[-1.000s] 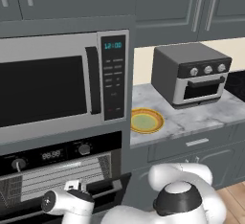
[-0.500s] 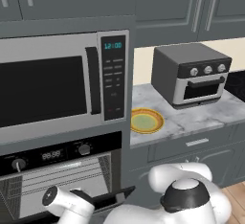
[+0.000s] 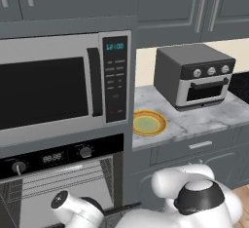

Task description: Take the baked cake out of the oven and place it on the plate for cooling. Then close the oven door.

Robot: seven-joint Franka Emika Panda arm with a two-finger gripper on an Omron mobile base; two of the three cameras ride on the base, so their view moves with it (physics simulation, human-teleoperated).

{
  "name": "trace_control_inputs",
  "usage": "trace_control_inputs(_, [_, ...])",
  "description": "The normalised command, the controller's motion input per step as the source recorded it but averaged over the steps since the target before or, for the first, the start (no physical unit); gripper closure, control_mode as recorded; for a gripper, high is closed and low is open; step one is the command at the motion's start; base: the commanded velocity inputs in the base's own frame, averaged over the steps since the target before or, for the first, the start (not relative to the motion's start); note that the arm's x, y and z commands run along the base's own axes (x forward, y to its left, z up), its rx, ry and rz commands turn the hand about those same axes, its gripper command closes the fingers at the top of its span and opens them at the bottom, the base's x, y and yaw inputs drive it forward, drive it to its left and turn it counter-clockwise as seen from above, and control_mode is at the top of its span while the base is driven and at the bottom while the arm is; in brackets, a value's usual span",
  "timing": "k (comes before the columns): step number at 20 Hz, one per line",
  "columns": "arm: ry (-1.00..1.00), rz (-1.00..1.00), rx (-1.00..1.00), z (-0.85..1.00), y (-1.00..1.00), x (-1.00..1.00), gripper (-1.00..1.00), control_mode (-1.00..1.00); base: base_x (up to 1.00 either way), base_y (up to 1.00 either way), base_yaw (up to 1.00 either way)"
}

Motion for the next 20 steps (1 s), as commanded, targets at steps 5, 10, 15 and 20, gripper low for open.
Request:
trace_control_inputs(5, [0.11, 0.0, 0.0, -0.01, 0.0, -0.66, -1.0, -1.0, 0.0, 0.0, 0.0])
trace_control_inputs(10, [0.0, 0.0, 0.0, 0.22, 0.0, -0.51, -1.0, -1.0, 0.0, 0.0, 0.0])
trace_control_inputs(15, [0.01, -0.03, -0.01, 0.08, 0.11, 0.09, -1.0, -1.0, 0.0, 0.0, 0.0])
trace_control_inputs(20, [-0.15, 0.01, 0.0, -0.09, 0.2, 0.15, -1.0, -1.0, 0.0, 0.0, 0.0])
